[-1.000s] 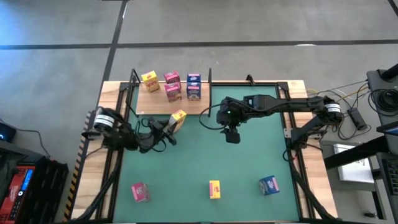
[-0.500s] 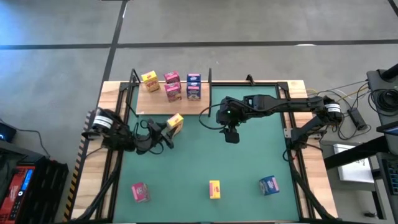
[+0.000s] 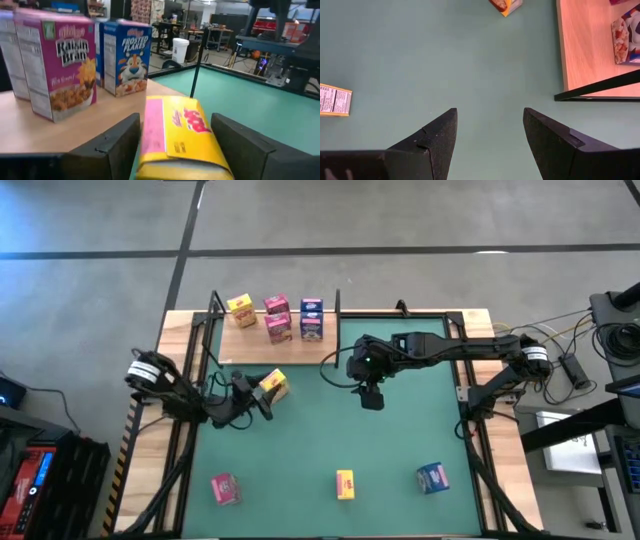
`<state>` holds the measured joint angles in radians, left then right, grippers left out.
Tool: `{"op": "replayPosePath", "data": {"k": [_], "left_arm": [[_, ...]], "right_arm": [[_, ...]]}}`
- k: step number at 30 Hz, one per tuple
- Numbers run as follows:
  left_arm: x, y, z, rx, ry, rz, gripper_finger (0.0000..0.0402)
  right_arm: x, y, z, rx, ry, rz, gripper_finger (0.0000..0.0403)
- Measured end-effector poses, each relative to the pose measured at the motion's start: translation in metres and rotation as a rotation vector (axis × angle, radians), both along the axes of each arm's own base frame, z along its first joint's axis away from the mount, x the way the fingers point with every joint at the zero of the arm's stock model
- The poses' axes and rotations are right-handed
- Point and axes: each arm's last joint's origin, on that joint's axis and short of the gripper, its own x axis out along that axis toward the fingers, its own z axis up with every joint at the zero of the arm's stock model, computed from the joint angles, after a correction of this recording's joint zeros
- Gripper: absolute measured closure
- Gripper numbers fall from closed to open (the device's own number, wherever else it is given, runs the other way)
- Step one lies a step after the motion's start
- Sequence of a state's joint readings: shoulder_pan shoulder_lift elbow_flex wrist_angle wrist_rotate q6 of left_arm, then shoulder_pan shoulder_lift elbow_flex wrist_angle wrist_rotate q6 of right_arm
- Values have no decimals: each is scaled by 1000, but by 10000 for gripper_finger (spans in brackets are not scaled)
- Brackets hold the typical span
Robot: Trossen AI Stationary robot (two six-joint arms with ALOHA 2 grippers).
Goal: Stack cereal on shelf
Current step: Put the top yellow cereal box on the shelf aligned with the other yellow cereal box
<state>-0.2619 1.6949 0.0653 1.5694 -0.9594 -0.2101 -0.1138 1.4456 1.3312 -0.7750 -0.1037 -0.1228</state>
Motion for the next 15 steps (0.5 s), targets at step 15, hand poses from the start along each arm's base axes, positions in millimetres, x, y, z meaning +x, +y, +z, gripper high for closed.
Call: {"op": "replayPosePath", "data": {"k": [15], "left_arm": [[-5,1,40,125,-74,8,168]], "right_arm": [[0,0,0,-1,-6,0,186]]}}
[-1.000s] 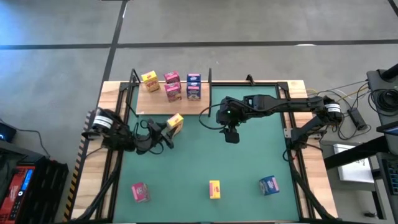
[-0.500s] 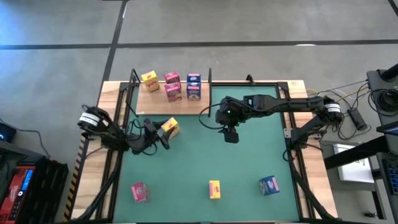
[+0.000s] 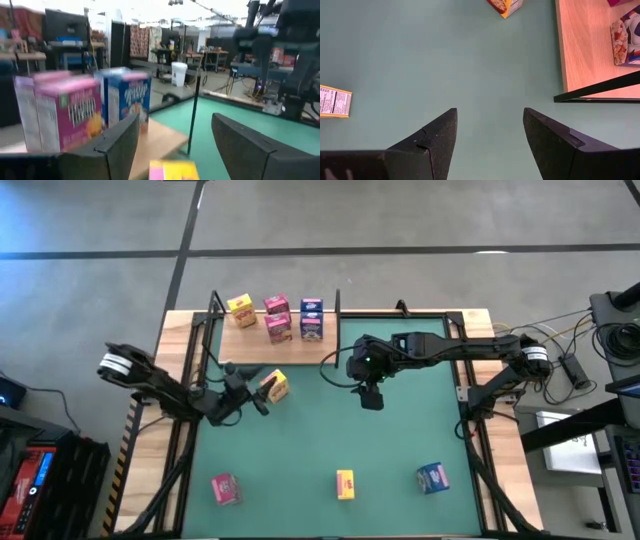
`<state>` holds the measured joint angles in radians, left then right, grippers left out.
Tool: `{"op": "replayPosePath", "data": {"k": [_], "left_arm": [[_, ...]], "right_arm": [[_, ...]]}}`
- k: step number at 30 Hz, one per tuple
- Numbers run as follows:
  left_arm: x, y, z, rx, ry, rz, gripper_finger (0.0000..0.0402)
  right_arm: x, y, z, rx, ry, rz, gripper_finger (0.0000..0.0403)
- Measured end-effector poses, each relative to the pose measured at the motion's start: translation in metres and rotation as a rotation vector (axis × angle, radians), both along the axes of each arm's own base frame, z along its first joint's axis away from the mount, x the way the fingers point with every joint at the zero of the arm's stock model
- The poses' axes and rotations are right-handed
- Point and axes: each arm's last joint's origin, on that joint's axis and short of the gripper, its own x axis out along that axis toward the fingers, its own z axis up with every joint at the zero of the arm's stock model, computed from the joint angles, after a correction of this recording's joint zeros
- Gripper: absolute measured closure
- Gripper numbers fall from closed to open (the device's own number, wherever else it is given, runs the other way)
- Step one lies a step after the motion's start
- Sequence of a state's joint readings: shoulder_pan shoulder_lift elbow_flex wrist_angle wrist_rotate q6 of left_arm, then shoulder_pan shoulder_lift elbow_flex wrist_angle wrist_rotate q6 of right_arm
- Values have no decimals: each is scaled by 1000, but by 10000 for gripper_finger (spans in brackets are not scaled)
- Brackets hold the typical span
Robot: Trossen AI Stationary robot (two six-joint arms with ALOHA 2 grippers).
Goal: Stack cereal on shelf
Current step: Put the top yellow cereal box on the shelf aligned with the other yellow cereal box
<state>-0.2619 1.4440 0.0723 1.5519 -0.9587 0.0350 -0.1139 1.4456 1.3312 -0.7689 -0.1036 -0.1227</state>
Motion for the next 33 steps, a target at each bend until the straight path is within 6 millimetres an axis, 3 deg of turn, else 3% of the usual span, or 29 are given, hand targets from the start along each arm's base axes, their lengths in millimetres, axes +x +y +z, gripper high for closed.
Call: {"op": "replayPosePath", "data": {"k": [6,12,17,25,29,33], "left_arm": [[9,2,27,112,20,46,168],[31,12,37,72,227,94,168],[45,24,65,-95,473,69,168],[47,38,120,-463,805,-133,168],[55,43,128,-566,893,-132,168],[65,50,121,-609,992,-80,158]], "right_arm": [[0,0,0,0,-2,0,186],[0,0,0,0,-3,1,186],[1,0,0,-1,-7,0,186],[2,0,1,-3,-22,1,186],[2,0,1,-3,-22,0,186],[2,0,1,-3,-26,1,186]]}}
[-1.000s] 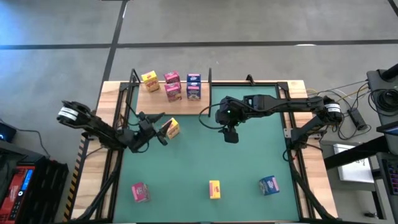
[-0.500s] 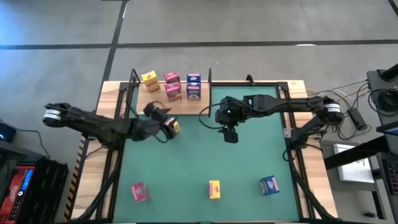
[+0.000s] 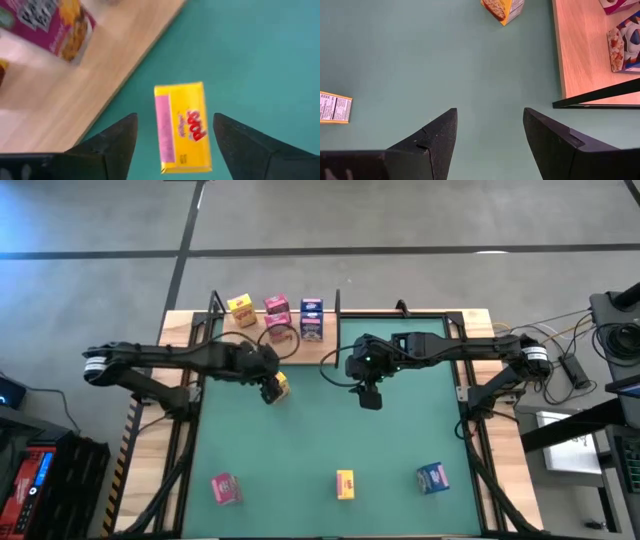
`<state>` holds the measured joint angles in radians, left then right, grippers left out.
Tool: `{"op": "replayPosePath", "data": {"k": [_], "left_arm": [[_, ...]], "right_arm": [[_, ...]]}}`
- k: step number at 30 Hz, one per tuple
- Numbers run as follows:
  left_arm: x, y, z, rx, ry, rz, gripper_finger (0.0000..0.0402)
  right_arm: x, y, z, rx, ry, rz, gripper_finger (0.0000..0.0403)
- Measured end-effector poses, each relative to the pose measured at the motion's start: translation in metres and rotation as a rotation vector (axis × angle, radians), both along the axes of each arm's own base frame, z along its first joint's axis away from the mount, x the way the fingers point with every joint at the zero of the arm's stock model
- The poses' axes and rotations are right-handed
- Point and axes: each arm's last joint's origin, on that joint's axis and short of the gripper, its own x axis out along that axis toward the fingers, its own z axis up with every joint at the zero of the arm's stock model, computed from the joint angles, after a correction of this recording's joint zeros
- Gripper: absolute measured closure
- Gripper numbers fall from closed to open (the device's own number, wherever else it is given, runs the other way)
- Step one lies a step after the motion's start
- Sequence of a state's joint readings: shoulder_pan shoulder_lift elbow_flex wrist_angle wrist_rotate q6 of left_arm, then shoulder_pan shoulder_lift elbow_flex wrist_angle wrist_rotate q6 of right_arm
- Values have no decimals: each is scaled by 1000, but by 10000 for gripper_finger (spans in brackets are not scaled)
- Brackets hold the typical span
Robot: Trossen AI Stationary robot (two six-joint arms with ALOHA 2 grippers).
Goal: Stack cereal on shelf
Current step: Put the top yellow cereal box on the shelf aligned with the other yellow cereal box
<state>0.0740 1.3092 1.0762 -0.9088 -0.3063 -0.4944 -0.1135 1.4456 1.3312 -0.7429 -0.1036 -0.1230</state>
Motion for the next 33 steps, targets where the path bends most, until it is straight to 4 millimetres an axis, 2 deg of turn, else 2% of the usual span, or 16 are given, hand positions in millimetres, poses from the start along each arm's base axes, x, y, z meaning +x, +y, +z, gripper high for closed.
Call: {"op": "replayPosePath", "data": {"k": [7,10,19,33], "left_arm": [[11,6,-14,-53,76,-29,94],[12,7,-17,-77,91,-31,79],[17,15,-31,-126,164,-60,86],[14,26,-35,-131,215,-93,92]], "right_arm": [[0,0,0,0,-1,0,186],[0,0,0,0,-1,0,186],[0,0,0,0,-1,0,186],[0,0,0,0,-1,0,186]]}}
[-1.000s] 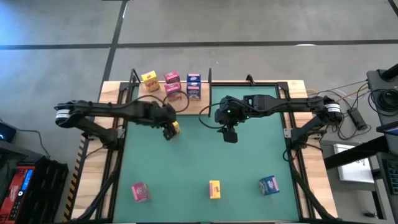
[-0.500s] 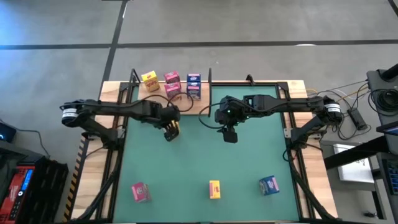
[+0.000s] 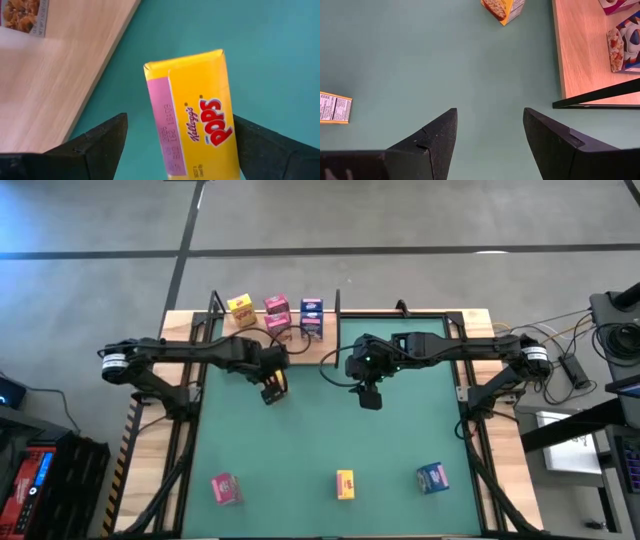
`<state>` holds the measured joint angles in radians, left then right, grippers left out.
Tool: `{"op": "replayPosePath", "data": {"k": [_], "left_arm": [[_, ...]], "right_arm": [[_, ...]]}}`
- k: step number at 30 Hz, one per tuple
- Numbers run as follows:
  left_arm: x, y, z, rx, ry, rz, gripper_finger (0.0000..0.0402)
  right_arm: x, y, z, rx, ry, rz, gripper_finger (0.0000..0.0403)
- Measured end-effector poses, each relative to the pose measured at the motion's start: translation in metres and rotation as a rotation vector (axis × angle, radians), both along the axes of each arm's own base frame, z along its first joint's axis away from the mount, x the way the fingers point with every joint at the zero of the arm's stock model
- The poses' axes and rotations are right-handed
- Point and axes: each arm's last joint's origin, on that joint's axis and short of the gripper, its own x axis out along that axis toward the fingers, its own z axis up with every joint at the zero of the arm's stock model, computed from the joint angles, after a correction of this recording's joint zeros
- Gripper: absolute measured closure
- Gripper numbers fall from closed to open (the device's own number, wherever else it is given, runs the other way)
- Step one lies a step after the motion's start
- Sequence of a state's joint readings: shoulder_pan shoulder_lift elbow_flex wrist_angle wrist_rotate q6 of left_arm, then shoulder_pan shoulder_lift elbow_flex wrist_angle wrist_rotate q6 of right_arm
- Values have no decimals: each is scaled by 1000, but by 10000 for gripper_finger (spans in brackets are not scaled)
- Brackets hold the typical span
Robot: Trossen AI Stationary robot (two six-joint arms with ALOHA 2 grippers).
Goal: Stack cereal on shelf
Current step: Put the top yellow cereal box on the shelf aligned with the other yellow cereal box
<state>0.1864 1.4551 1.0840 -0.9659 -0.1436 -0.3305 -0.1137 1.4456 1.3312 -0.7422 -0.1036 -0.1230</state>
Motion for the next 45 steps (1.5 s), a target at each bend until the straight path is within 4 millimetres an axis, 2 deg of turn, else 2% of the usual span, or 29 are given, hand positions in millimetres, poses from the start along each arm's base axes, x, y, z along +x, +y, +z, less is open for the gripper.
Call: {"op": "replayPosePath", "data": {"k": [4,13,17,27,33,45], "left_arm": [[0,0,0,-4,-5,-1,121],[0,-1,0,-27,-9,-14,270],[-3,-1,5,-22,-14,-30,314],[-23,2,40,41,-12,-26,300],[-38,21,51,134,6,22,302],[-70,70,54,173,72,90,303]], "right_arm": [[0,0,0,0,0,0,186],[0,0,0,0,0,0,186],[0,0,0,0,0,0,186],[0,0,0,0,0,0,186],[0,0,0,0,0,0,186],[0,0,0,0,0,0,186]]}}
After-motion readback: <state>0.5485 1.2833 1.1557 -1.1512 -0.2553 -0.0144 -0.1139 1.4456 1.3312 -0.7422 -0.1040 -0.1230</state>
